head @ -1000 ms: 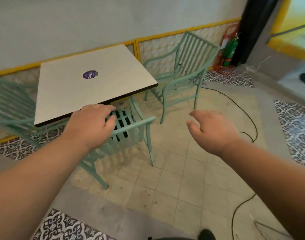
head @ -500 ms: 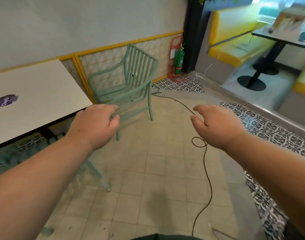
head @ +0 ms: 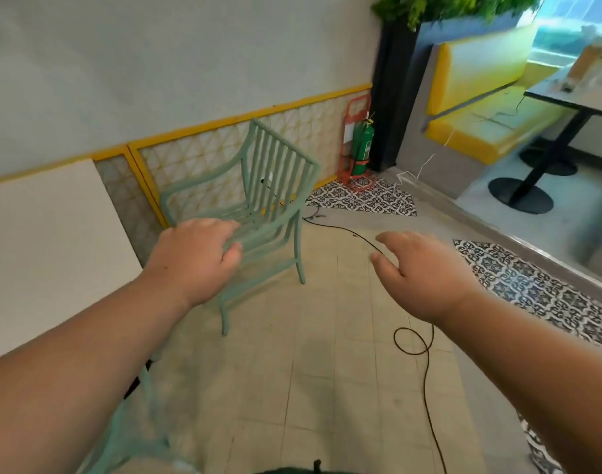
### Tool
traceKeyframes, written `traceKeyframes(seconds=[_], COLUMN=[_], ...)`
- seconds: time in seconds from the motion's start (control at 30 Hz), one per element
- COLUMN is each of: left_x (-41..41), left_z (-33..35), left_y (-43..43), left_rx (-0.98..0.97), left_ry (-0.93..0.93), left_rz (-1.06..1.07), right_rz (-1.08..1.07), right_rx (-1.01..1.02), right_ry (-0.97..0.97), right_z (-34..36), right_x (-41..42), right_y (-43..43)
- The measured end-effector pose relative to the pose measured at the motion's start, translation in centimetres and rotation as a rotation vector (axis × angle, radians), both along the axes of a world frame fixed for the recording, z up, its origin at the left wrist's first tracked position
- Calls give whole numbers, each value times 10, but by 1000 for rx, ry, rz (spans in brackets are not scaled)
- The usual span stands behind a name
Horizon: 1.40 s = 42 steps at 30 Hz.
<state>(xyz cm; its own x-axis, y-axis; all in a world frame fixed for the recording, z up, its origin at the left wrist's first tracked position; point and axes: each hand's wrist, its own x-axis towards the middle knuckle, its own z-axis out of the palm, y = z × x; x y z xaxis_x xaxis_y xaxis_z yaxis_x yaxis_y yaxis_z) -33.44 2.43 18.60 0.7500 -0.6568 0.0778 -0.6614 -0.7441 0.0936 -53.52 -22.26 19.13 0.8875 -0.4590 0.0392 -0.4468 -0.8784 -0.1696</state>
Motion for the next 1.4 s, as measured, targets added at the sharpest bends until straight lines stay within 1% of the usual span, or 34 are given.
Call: traceKeyframes(seconds=[0.2,0.3,0.43,0.57,0.7,0.73,0.93,1.17,1.23,1.3,1.4], left_x=[91,126,161,189,227,246,327,415,438,459,486], left_z=[11,3,-14,-19,-17,-18,-28,-39,-39,-38,-45], left_y=[-109,-165,-229,-283,-310,-316,-341,-388,-399,-409,-428], left_rx=[-15,-34,-32,-47,-34,-39,4,16,15,8,-22], left_ry=[11,14,38,78,106,107,114,165,153,144,147], left_rz=[-15,8,106,224,328,369,449,531,561,612,736], right_rz=[-27,12,100,208,292,332,457,533,560,610,745], right_rx=[-1,-19,-46,-35,-45,-45,-55,-34,-20,-18,-36], right_ry=[-4,13,36,103,114,99,39,87,108,124,138], right_z=[4,-3,-10,-7,-3,-5,-27,-40,-38,-38,-40], right_x=[77,120,181,246,318,350,457,566,597,631,693], right_y=[-102,-161,-236,-307,-347,-357,-392,-445,-458,-470,-487])
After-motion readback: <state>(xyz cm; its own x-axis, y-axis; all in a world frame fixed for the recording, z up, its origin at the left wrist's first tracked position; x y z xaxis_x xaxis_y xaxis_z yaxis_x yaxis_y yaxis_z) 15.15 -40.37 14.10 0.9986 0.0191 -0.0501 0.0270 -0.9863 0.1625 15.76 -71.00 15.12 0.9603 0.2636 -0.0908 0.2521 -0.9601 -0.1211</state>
